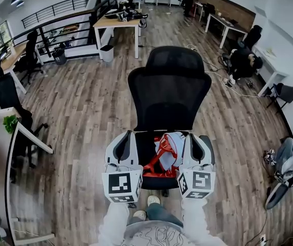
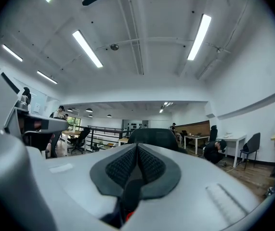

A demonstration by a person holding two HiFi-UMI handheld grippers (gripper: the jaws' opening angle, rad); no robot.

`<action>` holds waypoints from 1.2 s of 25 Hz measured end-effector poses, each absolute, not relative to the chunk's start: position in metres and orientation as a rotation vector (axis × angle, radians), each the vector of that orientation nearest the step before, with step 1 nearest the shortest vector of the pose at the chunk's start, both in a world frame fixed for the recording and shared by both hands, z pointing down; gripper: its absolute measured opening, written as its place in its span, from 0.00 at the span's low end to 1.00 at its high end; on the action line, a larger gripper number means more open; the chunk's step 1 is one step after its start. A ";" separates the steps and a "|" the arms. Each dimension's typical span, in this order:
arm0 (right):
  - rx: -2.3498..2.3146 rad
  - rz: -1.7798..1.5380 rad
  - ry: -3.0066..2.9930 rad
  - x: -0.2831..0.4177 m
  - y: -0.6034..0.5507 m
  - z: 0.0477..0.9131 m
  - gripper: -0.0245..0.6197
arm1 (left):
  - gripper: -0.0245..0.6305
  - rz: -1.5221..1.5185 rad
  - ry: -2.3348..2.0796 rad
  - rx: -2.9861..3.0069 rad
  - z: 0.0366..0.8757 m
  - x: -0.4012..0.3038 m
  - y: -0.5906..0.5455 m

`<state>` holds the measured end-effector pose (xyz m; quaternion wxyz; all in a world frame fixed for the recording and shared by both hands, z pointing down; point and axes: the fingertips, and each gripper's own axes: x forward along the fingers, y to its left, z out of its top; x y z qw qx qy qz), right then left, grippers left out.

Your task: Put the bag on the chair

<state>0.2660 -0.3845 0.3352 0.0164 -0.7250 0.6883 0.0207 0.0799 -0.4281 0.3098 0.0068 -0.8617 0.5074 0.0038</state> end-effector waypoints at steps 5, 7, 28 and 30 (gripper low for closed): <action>-2.264 0.109 2.112 0.267 -0.379 0.323 0.05 | 0.05 0.027 1.569 -2.685 0.302 0.078 -0.421; -2.265 0.114 2.104 0.266 -0.377 0.320 0.05 | 0.05 0.033 1.565 -2.683 0.299 0.076 -0.420; -2.234 0.113 2.104 0.276 -0.377 0.313 0.05 | 0.05 0.046 1.576 -2.663 0.292 0.078 -0.421; -2.234 0.112 2.104 0.277 -0.376 0.313 0.05 | 0.05 0.046 1.573 -2.663 0.291 0.079 -0.420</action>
